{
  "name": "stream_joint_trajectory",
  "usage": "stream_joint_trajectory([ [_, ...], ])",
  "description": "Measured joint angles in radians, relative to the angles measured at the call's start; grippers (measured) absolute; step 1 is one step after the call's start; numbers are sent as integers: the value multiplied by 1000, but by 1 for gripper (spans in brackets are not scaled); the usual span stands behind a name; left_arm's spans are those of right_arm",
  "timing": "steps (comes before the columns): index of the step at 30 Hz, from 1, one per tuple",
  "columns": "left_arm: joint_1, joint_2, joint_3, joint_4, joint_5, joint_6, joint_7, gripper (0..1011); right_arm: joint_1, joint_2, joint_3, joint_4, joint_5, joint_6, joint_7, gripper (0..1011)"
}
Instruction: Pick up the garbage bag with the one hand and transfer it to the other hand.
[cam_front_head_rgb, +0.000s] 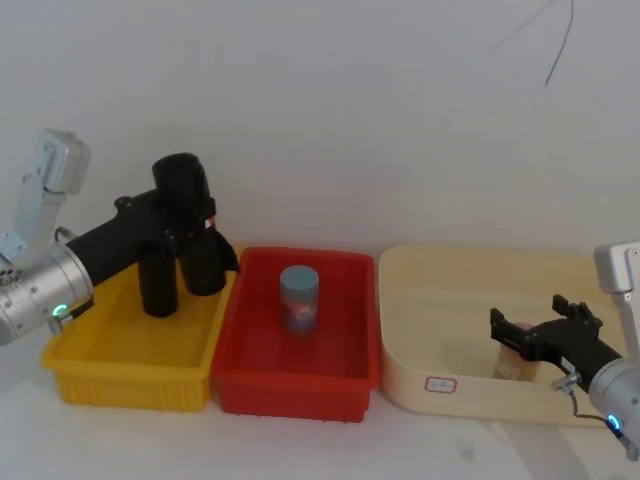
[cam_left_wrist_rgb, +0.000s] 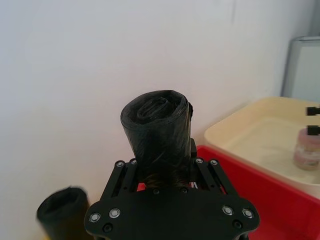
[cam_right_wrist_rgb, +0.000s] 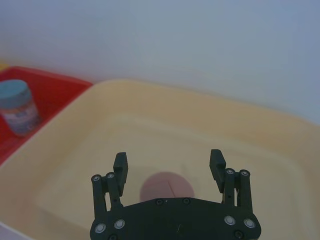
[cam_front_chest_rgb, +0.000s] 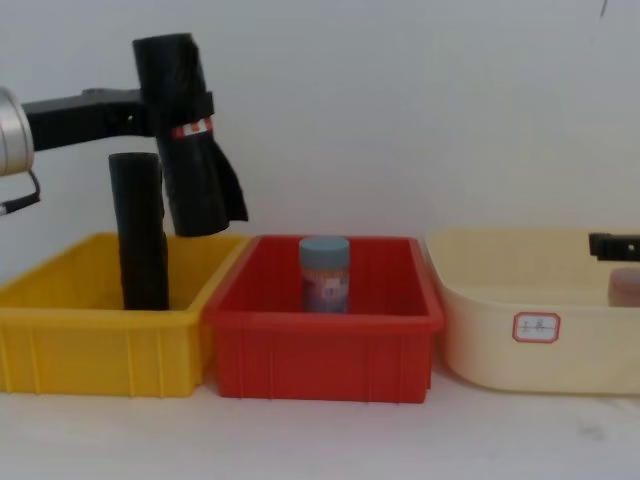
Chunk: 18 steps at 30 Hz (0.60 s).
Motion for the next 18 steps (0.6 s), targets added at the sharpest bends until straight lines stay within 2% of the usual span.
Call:
stream_joint_trajectory([
  [10,-59,-17,29,41,-26,-21,-90,425,10,27,-6,-30,1,-70,89,1000],
  [18,-97,-40,43,83,-41,-40,-120,426,22,53,-9,-63,23,-126,181,1000],
])
